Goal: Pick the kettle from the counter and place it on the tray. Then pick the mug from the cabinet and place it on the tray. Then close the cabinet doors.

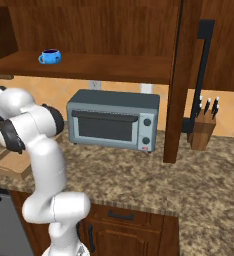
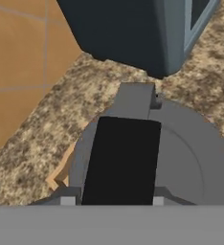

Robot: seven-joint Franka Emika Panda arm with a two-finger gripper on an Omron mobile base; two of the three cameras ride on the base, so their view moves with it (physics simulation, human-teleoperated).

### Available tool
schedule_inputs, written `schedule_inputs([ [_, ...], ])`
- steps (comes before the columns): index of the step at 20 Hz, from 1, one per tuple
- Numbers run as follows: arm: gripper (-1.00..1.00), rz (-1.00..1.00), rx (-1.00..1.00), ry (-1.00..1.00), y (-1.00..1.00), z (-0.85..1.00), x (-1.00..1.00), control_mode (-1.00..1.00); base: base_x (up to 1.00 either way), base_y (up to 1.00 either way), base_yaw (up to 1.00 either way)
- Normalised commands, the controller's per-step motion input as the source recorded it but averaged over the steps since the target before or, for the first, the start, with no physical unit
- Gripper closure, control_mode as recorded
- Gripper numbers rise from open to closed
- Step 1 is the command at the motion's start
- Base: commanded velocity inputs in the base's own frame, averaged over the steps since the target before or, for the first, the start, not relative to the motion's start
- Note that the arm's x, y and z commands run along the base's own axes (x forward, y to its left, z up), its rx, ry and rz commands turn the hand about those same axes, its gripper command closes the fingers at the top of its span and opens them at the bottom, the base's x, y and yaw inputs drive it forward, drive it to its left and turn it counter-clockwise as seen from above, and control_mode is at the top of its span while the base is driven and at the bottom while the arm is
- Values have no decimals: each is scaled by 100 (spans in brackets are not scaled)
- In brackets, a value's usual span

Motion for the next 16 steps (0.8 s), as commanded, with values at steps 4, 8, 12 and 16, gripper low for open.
schedule_inputs([
  [4,-100,0,0,-11,0,-21,-10,-100,0,0,0],
  [8,-100,0,1,-12,0,-6,-20,-100,0,0,0],
  [12,-100,-3,7,-9,0,26,-48,-100,0,0,0],
  [16,-100,-3,10,-2,0,81,-78,-100,0,0,0],
])
